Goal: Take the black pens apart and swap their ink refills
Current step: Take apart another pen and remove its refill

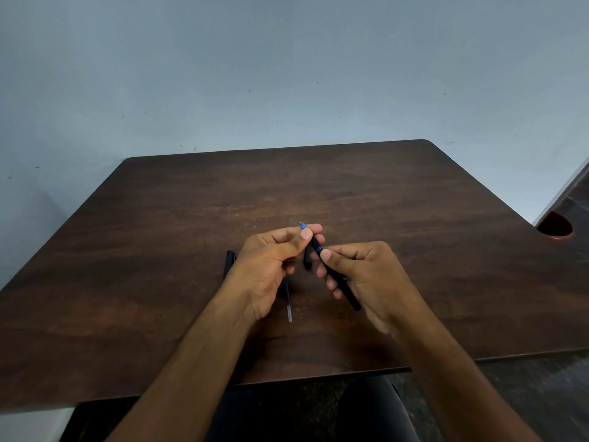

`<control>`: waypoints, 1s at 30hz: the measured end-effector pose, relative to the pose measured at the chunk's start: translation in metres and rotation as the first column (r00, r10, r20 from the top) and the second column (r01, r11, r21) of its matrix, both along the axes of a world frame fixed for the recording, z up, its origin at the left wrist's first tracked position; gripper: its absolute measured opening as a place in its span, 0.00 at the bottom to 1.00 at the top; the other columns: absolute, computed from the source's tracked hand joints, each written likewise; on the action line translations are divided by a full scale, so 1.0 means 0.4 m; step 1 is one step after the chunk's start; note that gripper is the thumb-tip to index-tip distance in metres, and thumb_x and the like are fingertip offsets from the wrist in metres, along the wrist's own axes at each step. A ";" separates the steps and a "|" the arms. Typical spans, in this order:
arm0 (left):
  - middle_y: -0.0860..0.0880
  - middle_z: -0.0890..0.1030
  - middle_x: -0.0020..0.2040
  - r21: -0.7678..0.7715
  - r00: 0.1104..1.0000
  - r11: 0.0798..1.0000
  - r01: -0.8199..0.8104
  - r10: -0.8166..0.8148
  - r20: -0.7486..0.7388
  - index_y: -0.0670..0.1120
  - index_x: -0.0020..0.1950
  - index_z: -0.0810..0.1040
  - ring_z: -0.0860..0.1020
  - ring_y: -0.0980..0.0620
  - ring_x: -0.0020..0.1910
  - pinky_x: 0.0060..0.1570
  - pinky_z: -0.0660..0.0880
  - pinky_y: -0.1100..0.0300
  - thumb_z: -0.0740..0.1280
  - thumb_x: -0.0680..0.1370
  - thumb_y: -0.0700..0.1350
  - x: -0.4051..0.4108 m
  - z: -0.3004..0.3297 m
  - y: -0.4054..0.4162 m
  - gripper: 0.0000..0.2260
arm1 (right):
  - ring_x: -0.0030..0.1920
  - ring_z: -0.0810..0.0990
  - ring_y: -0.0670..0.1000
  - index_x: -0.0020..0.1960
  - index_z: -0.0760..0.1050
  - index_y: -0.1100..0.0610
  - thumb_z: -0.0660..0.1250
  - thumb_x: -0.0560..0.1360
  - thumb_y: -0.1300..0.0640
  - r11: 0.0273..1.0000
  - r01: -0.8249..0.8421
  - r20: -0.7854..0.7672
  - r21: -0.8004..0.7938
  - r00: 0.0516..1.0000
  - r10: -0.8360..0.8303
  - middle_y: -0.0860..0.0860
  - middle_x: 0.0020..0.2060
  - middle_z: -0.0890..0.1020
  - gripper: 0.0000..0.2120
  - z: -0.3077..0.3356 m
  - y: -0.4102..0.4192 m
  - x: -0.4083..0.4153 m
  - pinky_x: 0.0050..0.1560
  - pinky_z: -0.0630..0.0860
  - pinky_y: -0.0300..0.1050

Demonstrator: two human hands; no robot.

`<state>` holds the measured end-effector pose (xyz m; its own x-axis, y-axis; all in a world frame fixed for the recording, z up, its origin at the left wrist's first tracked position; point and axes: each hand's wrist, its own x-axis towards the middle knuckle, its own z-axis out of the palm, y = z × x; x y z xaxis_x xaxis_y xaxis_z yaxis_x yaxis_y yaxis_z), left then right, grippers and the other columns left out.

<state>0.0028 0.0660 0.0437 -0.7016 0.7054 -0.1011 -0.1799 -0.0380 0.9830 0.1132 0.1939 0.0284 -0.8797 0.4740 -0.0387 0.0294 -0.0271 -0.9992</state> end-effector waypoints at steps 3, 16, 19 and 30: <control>0.52 0.85 0.42 -0.031 0.993 0.993 -0.113 0.112 -0.024 0.46 0.48 0.86 0.73 0.60 0.34 0.36 0.68 0.61 0.76 0.66 0.55 0.000 -0.001 0.005 0.17 | 0.32 0.79 0.51 0.50 0.86 0.59 0.67 0.80 0.59 1.000 -0.012 -0.007 -0.017 1.000 0.011 0.55 0.36 0.85 0.09 0.001 -0.004 0.001 0.33 0.75 0.43; 0.47 0.84 0.55 -0.018 0.999 0.999 0.044 -0.045 -0.008 0.49 0.54 0.84 0.75 0.54 0.47 0.47 0.68 0.57 0.70 0.73 0.58 -0.001 0.005 -0.001 0.16 | 0.33 0.80 0.54 0.50 0.85 0.64 0.67 0.80 0.61 0.999 0.017 -0.027 -0.047 0.999 -0.018 0.58 0.37 0.86 0.09 0.017 -0.004 0.008 0.33 0.77 0.47; 0.51 0.85 0.55 -0.010 0.998 0.998 0.061 -0.061 0.027 0.49 0.55 0.84 0.78 0.57 0.49 0.48 0.66 0.55 0.69 0.77 0.48 -0.009 0.006 -0.002 0.10 | 0.32 0.80 0.53 0.50 0.85 0.63 0.66 0.80 0.62 0.999 0.031 -0.007 -0.043 0.999 -0.031 0.57 0.36 0.86 0.09 0.019 0.002 0.007 0.32 0.78 0.45; 0.52 0.85 0.52 0.028 0.997 0.999 -0.020 0.018 0.081 0.48 0.54 0.84 0.79 0.59 0.50 0.49 0.66 0.57 0.75 0.69 0.50 -0.011 0.002 0.007 0.15 | 0.33 0.80 0.53 0.50 0.85 0.63 0.67 0.80 0.61 1.000 0.022 -0.010 -0.011 1.000 -0.022 0.57 0.36 0.86 0.09 0.023 -0.004 0.006 0.33 0.78 0.46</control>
<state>-0.0016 0.0688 0.0444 -0.7052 0.6954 -0.1379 -0.2574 -0.0699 0.9638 0.1158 0.1925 0.0374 -0.8692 0.4931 -0.0355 0.0188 -0.0387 -0.9991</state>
